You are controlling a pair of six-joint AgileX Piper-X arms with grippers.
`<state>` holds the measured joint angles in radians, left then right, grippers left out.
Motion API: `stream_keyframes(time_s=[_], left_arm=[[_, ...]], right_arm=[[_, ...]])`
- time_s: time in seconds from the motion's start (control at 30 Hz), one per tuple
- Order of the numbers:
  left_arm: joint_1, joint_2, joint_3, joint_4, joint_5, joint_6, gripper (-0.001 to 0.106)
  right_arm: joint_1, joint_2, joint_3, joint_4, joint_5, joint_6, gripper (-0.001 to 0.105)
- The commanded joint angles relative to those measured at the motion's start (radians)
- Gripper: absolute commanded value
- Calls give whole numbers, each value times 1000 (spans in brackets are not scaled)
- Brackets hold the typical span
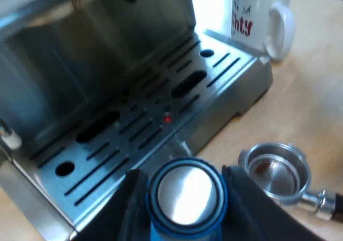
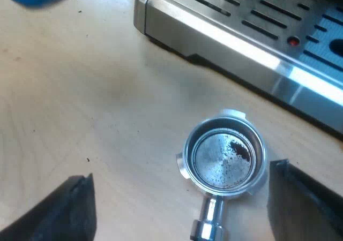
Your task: Grind coffee beans and then tamp
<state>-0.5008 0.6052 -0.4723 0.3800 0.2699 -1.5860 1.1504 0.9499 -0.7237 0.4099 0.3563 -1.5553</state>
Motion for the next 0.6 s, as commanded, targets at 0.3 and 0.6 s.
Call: stream_keyframes(time_s=[0.3,0.6], left_arm=[[-3,-3,-50,20,82,-10,15],[-43,15,-92,22,86,-10,15]], right_arm=[[-5,-204,241,-167,-10,12,67],[-5,-258,355,-218,99,12,67]])
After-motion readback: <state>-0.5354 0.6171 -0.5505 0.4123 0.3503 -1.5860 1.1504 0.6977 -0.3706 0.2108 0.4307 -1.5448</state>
